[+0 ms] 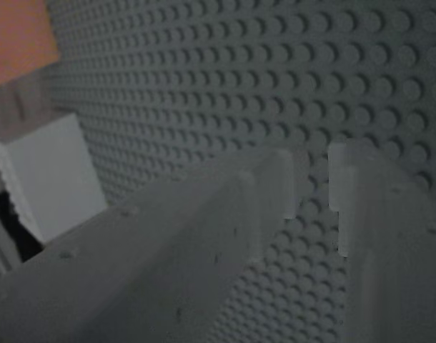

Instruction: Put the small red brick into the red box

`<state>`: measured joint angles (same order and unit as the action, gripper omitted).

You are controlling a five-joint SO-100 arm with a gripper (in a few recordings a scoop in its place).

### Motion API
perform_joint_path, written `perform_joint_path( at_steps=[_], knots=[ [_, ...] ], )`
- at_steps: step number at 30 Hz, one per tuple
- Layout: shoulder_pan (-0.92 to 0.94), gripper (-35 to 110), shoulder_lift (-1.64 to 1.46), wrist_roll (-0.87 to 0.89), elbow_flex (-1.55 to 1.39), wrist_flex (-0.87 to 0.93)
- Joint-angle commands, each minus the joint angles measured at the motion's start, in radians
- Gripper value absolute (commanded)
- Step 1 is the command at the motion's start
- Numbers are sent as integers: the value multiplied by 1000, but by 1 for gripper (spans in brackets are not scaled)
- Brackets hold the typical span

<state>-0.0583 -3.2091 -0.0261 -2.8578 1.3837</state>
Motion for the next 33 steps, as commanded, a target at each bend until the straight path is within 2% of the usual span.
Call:
perform_joint_path(
  at_steps=[1,18,24,29,33],
  knots=[
    [-21,0,-11,6,-3,21],
    [-26,0,-11,25,0,15],
    [-34,0,41,106,196,-15],
    [-37,0,314,84,446,-23],
    [-94,8,595,100,594,-31]
  ],
)
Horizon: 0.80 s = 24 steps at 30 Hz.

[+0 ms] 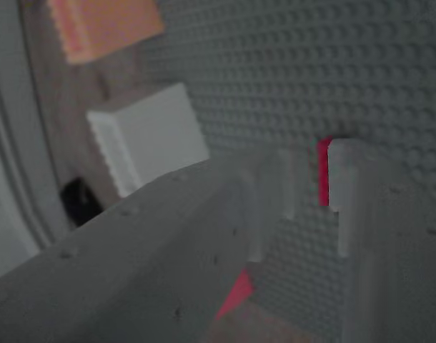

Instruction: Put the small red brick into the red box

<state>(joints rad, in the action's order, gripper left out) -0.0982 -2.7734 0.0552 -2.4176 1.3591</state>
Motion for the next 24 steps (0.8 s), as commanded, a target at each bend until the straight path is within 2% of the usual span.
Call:
perform_joint_path(
  at_steps=[1,5,11,17,24],
  knots=[
    [-74,11,258,31,199,3],
    [-149,19,644,103,396,40],
    [-179,18,1058,186,653,2],
    [-210,17,1315,212,861,-28],
    [-267,18,1443,244,953,-38]
  ],
)
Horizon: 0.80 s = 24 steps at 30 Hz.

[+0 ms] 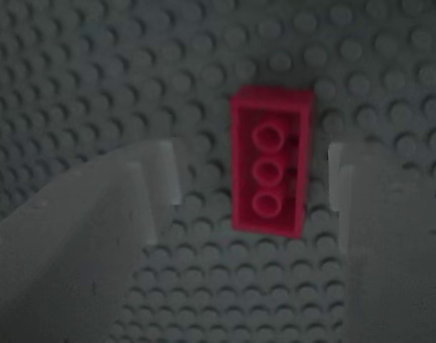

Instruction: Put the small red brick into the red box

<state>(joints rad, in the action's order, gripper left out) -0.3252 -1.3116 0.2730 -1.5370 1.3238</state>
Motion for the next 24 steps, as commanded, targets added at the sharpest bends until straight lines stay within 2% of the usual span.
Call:
perform_joint_path(
  at_steps=[1,16,20,24],
  knots=[
    [-43,18,-15,32,72,-11],
    [-43,17,109,26,110,-60],
    [-38,0,112,25,118,-66],
    [-15,0,92,29,152,-61]
  ],
)
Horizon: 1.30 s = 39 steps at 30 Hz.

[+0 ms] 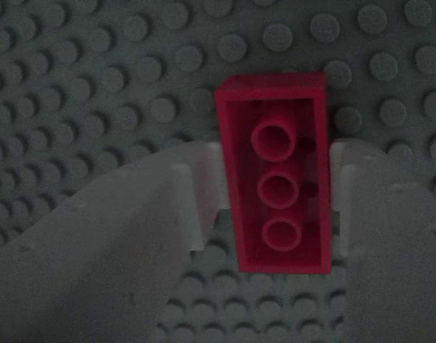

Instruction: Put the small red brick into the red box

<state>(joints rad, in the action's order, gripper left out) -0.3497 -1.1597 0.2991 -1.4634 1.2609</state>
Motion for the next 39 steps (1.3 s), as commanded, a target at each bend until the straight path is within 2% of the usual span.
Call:
perform_joint_path(
  at_steps=[1,6,10,18,31,36,39],
  knots=[
    [23,0,-75,-3,98,6],
    [199,0,-140,6,337,41],
    [385,0,-97,-46,528,-2],
    [637,0,92,-120,658,-307],
    [644,0,350,-209,742,-676],
    [641,1,367,-198,742,-693],
    [641,8,368,-175,741,-669]
  ],
)
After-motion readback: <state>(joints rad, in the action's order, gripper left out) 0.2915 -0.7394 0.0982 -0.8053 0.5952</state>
